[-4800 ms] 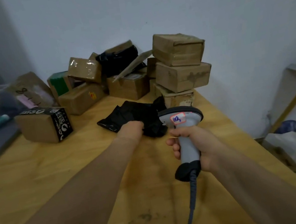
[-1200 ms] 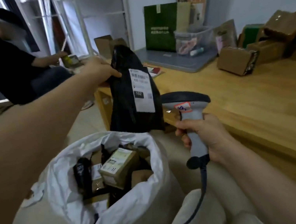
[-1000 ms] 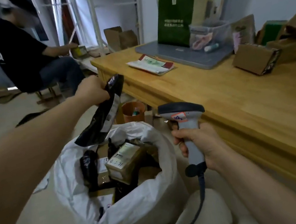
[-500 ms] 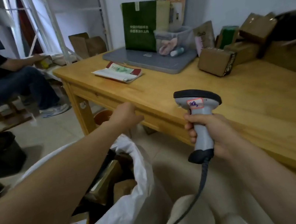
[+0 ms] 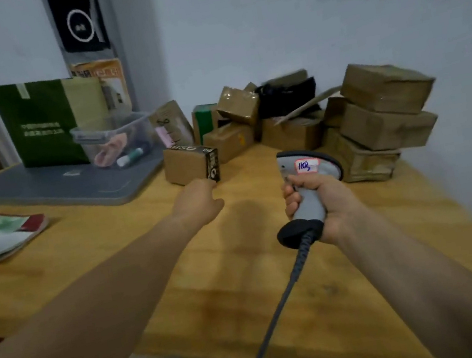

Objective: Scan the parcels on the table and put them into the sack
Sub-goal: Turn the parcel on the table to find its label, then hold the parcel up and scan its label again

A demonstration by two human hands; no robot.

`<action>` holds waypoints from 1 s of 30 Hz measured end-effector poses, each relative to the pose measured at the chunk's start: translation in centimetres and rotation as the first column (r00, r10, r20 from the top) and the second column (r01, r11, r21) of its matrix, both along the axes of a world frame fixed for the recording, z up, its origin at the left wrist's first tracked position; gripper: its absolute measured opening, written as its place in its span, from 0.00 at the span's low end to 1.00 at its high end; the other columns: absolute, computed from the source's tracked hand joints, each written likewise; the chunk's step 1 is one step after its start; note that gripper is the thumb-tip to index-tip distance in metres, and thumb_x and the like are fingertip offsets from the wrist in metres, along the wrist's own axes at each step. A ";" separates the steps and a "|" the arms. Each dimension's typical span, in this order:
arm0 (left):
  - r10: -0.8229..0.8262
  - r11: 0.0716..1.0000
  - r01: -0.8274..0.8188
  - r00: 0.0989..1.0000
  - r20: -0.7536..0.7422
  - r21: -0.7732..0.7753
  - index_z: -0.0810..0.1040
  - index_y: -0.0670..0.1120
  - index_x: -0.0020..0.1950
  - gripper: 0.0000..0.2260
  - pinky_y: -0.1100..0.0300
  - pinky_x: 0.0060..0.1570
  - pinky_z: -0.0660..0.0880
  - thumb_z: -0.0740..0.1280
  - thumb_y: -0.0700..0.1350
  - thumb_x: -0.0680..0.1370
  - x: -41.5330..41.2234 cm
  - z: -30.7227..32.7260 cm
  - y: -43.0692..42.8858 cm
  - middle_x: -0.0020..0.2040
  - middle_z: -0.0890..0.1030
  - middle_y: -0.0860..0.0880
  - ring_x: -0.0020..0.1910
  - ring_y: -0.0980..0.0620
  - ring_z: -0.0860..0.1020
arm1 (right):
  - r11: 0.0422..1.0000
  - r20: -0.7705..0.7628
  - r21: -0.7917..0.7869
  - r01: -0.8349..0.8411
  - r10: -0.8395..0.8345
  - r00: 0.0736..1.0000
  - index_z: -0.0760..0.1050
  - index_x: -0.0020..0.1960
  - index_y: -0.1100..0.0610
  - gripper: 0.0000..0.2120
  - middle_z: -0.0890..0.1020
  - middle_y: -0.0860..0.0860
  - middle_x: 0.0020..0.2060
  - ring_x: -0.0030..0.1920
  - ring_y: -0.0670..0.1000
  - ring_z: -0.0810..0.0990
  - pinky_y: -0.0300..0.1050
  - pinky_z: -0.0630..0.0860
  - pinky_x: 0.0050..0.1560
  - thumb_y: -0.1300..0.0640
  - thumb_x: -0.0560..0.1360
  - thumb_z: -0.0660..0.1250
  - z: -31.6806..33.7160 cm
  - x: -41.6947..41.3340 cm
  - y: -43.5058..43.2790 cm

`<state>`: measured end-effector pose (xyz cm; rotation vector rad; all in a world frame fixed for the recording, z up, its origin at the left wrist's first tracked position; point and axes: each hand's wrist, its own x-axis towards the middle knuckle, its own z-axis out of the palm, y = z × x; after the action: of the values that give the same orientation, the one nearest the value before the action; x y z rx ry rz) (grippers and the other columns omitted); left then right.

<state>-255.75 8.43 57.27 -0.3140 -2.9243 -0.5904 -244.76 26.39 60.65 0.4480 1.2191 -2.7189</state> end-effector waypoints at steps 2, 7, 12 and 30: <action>0.006 0.997 -0.013 0.997 -0.081 -0.081 0.73 0.42 0.65 0.17 0.54 0.55 0.70 0.66 0.39 0.76 -3.4 -0.1 0.6 0.63 0.74 0.40 0.61 0.42 0.73 | 1.000 0.009 0.018 -0.013 0.013 1.000 0.72 0.42 0.61 0.05 0.75 0.52 0.28 0.21 0.45 0.72 0.35 0.72 0.22 0.62 0.76 0.64 -0.1 -2.3 0.8; -0.098 0.911 0.020 0.981 -0.170 -0.412 0.49 0.41 0.78 0.39 0.48 0.75 0.52 0.70 0.40 0.75 -12.5 0.3 1.4 0.78 0.53 0.41 0.77 0.42 0.50 | 0.991 0.008 0.107 -0.080 0.079 0.997 0.72 0.40 0.61 0.07 0.75 0.51 0.27 0.22 0.45 0.71 0.35 0.71 0.22 0.63 0.76 0.64 -1.2 -8.2 1.2; -0.199 0.712 0.106 0.979 -0.054 -0.695 0.35 0.48 0.78 0.45 0.45 0.74 0.38 0.67 0.36 0.75 -18.8 0.2 2.6 0.79 0.40 0.45 0.77 0.44 0.37 | 0.984 0.050 0.095 -0.149 0.145 0.988 0.73 0.43 0.61 0.03 0.76 0.52 0.27 0.21 0.45 0.71 0.35 0.71 0.21 0.63 0.75 0.65 -3.2 -12.3 1.3; -0.382 0.917 0.267 0.798 -0.465 -0.296 0.66 0.49 0.69 0.41 0.51 0.55 0.73 0.78 0.58 0.61 2.8 -2.5 -2.7 0.60 0.64 0.44 0.57 0.46 0.65 | 0.984 0.106 0.114 -0.136 0.124 0.987 0.71 0.42 0.61 0.04 0.76 0.53 0.26 0.20 0.46 0.71 0.35 0.70 0.21 0.64 0.75 0.65 -4.4 -1.9 -0.6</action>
<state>-252.99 5.69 54.80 -0.8736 -2.4131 -0.1715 -246.64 25.80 56.27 0.4910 1.3419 -2.4929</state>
